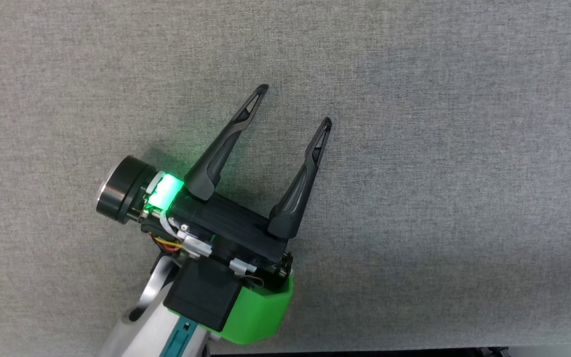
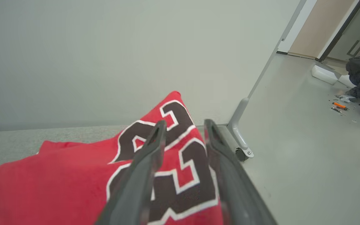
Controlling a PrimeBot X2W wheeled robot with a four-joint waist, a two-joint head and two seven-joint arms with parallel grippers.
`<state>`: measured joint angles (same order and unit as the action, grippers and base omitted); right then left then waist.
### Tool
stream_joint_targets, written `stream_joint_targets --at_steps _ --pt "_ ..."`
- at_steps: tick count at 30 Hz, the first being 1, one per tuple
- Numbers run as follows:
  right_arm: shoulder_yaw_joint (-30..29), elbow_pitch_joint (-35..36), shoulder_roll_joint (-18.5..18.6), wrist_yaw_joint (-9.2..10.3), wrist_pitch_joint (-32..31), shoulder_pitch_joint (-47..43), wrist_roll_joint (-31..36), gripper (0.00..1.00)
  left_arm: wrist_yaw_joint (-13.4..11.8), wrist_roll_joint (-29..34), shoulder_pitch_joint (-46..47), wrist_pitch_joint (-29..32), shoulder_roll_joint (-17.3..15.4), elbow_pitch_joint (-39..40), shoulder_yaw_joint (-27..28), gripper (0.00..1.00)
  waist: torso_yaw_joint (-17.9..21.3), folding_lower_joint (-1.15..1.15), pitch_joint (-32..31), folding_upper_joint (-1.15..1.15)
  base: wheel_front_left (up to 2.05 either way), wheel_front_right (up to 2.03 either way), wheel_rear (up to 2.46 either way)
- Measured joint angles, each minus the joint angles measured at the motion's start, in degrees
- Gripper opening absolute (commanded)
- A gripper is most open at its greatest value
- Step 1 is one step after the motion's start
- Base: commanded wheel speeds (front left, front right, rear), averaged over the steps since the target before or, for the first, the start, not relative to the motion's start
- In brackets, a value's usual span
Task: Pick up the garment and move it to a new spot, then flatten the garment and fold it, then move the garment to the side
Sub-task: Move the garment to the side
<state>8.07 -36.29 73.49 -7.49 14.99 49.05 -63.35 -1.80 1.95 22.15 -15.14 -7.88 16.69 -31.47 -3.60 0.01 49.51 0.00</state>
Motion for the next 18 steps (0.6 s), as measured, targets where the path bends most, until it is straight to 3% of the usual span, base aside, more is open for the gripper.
stream_joint_targets --at_steps 3,7,12,18 --pt "-4.32 0.83 -2.87 0.0 0.02 2.27 8.8 1.0 -0.3 -0.76 1.01 0.0 0.37 -0.32 -0.55 1.0 -0.52 0.0 -0.11 0.0 0.0 0.0 0.0" --pt "-9.37 6.56 -12.6 0.0 0.05 2.54 20.82 1.0 -1.38 -1.58 1.11 0.0 0.96 -1.25 -0.44 1.0 -1.03 0.0 -1.63 0.0 0.0 0.0 0.0" --pt "-9.25 15.53 -25.87 -0.04 0.05 -2.64 30.14 1.0 -3.27 -4.6 -1.53 0.0 1.7 -2.87 2.31 1.0 -1.37 0.0 -5.27 0.0 0.0 0.0 0.0" --pt "-3.27 20.42 -37.55 -0.04 0.05 -11.02 36.66 1.0 -3.34 -6.77 -5.79 0.0 2.72 -6.58 6.58 1.0 -1.68 -0.01 -10.83 0.0 0.0 0.0 0.0"
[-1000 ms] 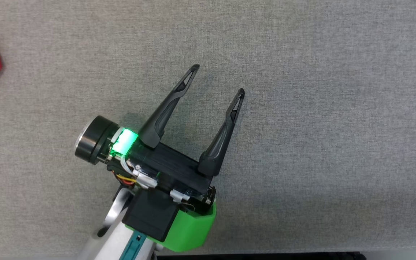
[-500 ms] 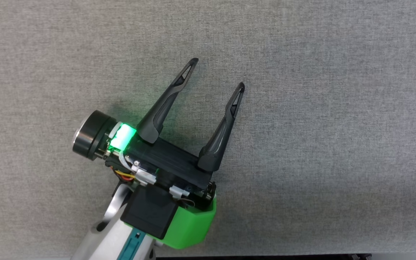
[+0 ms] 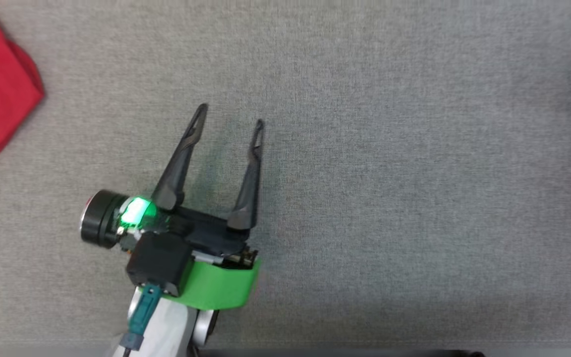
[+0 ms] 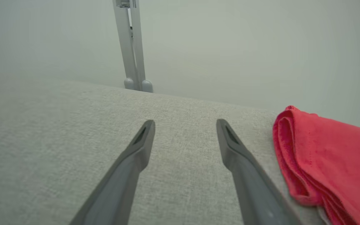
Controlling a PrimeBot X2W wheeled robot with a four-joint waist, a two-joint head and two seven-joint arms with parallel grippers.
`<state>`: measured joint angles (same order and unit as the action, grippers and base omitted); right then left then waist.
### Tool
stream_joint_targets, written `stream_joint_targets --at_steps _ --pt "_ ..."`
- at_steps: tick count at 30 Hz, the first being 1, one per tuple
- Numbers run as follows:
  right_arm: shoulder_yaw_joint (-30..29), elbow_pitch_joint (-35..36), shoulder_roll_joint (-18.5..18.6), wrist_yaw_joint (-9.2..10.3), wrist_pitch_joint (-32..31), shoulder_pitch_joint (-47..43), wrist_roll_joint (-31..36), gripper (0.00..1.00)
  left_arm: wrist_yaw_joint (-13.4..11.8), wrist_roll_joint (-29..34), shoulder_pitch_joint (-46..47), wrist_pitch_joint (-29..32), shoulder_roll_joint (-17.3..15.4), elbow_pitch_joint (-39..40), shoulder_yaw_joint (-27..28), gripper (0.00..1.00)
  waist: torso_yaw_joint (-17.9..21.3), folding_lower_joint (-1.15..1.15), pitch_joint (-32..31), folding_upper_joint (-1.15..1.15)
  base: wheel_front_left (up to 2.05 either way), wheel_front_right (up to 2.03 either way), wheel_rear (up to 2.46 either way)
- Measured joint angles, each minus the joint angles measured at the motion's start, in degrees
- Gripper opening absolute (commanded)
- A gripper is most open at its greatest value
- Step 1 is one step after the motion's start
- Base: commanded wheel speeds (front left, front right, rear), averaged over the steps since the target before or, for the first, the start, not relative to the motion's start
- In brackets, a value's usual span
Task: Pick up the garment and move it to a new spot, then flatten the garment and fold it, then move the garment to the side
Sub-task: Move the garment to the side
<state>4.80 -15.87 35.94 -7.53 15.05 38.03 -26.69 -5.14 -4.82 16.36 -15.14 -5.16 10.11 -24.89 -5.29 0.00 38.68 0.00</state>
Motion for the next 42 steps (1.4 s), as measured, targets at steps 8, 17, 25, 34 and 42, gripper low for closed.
stream_joint_targets --at_steps 8,17,25,34,42 --pt "2.87 0.98 -15.19 0.0 0.0 -10.03 3.98 1.0 0.22 -2.13 -7.9 0.0 1.01 -4.47 7.48 1.0 -0.02 0.0 -9.59 0.0 0.0 0.0 0.0" --pt "2.5 5.72 -27.98 0.01 0.0 -25.2 10.24 1.0 1.42 -1.83 -17.91 0.0 1.96 -7.0 13.65 1.0 0.96 -0.01 -22.37 0.0 0.0 0.0 0.0" --pt "3.21 8.82 -30.47 0.0 0.0 -34.58 13.56 1.0 3.19 -1.12 -24.08 0.0 2.2 -7.27 16.36 1.0 2.38 -0.01 -31.89 0.0 0.0 0.0 0.0" --pt "3.11 9.75 -31.77 0.0 0.0 -40.66 15.43 1.0 3.27 -1.67 -27.49 0.0 2.24 -8.49 17.45 1.0 4.07 -0.01 -38.57 0.0 0.0 0.0 0.0" --pt "2.7 9.23 -32.18 0.0 0.0 -41.51 15.72 1.0 3.12 -2.13 -28.09 0.0 2.25 -10.17 17.5 1.0 4.54 -0.01 -39.86 0.0 0.0 0.0 0.0"
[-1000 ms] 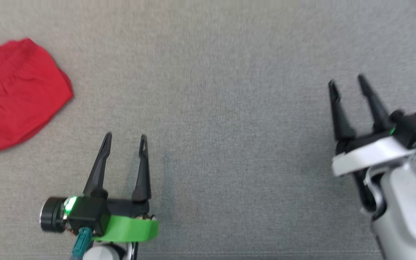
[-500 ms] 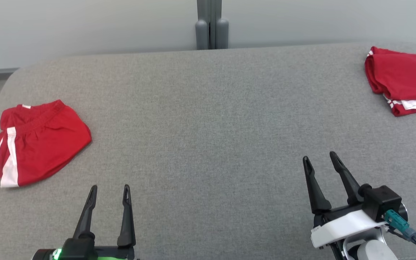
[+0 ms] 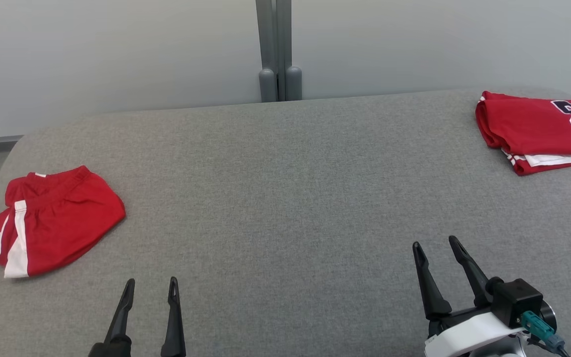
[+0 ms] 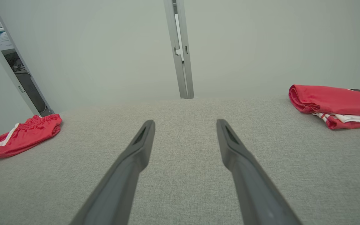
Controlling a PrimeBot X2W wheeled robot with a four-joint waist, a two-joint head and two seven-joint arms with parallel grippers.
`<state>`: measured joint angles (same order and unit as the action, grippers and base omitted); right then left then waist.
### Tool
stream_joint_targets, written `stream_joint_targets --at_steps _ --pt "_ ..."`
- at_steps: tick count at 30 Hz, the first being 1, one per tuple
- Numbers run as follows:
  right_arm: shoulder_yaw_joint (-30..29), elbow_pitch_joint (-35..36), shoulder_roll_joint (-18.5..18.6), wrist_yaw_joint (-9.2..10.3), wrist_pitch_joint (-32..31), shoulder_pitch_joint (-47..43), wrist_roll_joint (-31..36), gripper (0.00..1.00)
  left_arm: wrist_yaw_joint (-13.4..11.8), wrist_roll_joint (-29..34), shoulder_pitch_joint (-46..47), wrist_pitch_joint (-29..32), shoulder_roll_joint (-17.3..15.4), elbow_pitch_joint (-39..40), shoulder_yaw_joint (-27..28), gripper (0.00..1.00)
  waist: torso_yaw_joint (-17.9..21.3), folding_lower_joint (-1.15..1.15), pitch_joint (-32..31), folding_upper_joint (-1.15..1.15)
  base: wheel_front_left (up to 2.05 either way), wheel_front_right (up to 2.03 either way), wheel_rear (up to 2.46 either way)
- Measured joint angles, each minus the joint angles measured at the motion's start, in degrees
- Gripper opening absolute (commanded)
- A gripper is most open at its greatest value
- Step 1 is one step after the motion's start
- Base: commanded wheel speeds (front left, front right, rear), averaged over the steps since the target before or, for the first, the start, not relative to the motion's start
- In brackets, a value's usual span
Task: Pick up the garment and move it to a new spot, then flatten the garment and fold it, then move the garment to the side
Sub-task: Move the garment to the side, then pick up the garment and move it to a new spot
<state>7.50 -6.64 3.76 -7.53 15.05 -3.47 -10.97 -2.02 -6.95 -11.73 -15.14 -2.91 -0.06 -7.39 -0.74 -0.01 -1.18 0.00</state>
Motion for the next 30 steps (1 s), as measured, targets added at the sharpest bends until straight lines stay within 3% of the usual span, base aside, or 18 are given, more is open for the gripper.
stream_joint_targets --at_steps 21,30 --pt "0.38 -0.52 -0.49 0.0 0.0 -0.63 0.1 1.0 -0.1 -0.31 0.01 0.0 0.01 -0.46 -0.63 1.0 -1.97 0.0 0.7 0.0 0.0 0.0 0.0" --pt "0.54 -0.45 -0.27 0.01 0.0 -0.99 0.09 1.0 -0.6 -0.3 0.13 0.0 0.02 -0.34 -1.52 1.0 -5.83 0.0 1.31 0.0 0.0 0.0 0.0"
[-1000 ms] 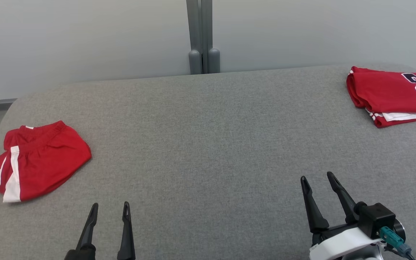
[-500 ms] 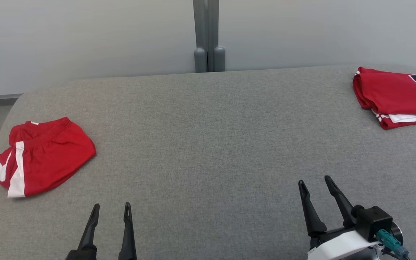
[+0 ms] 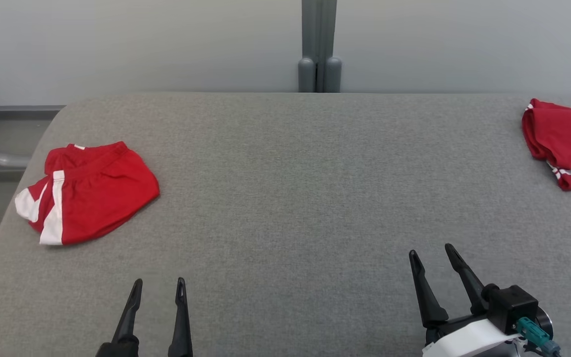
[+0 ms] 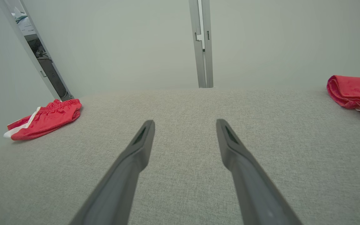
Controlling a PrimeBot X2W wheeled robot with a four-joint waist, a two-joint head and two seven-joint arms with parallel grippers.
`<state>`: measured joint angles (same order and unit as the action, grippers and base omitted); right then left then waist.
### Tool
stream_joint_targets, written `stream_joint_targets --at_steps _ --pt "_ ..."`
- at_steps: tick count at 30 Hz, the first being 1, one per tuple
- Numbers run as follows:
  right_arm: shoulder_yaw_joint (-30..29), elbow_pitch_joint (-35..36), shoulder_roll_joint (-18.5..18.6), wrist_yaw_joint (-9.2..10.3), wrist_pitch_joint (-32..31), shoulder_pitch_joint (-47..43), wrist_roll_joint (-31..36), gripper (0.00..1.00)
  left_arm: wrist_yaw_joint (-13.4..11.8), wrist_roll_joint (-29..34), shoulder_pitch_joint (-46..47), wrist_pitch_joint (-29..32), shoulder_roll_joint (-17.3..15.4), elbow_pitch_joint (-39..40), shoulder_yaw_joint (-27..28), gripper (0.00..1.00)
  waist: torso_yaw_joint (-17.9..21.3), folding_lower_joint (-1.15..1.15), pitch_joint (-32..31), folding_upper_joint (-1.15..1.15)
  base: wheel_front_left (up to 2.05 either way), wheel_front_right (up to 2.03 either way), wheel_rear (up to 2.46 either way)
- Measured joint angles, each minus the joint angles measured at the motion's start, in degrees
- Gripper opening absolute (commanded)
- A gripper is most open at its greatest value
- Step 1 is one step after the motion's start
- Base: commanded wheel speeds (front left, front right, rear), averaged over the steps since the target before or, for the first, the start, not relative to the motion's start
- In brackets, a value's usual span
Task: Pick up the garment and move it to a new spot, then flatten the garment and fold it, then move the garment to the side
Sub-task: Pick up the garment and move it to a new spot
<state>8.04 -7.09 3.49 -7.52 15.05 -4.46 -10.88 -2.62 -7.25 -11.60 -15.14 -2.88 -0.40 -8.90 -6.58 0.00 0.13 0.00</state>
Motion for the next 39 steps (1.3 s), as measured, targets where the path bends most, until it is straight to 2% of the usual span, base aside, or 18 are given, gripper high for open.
stream_joint_targets --at_steps 24,29,39 --pt "2.77 -0.67 -0.33 0.0 0.0 -1.32 -0.71 1.0 -0.78 0.8 -2.26 0.0 0.01 2.01 2.35 1.0 -18.88 0.0 -1.22 0.0 0.0 0.0 0.0" --pt "3.12 -0.96 0.23 0.0 0.0 -0.05 -0.71 1.0 -1.44 0.56 -2.35 0.0 0.01 2.72 2.26 1.0 -20.75 0.0 -0.57 0.0 0.0 0.0 0.0" --pt "2.2 -1.15 1.22 0.0 0.0 0.41 -1.12 1.0 -2.38 -0.34 -1.96 0.0 0.01 3.24 2.52 1.0 -21.54 0.0 2.05 0.0 0.0 0.0 0.0"
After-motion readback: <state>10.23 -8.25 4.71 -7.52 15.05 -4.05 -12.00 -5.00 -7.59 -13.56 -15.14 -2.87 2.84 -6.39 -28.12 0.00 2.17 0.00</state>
